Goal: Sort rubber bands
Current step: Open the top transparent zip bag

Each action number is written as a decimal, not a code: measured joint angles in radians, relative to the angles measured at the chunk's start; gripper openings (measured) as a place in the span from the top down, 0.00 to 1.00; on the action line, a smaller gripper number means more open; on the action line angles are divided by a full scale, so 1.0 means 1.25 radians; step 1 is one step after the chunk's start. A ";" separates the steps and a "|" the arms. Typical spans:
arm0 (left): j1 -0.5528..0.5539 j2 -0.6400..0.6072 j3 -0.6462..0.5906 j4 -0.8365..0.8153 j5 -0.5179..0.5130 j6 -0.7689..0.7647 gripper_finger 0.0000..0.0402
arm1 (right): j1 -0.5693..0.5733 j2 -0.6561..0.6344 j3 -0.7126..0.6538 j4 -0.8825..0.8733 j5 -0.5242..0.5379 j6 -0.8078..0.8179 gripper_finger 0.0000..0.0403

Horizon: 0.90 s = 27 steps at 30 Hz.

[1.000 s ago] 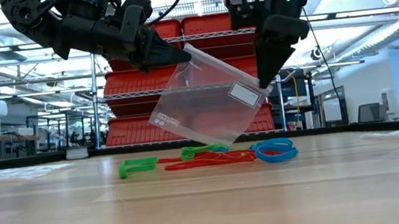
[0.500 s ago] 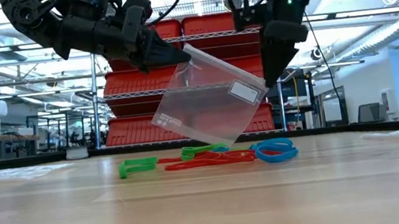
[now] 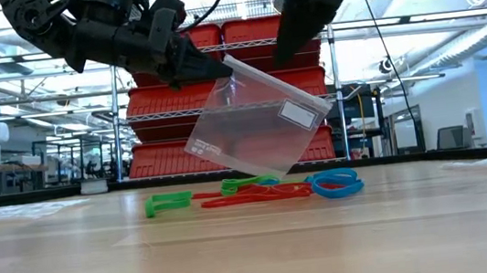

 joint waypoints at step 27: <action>0.000 0.000 0.000 -0.001 0.006 0.000 1.00 | -0.009 0.029 0.000 0.029 0.062 -0.018 1.00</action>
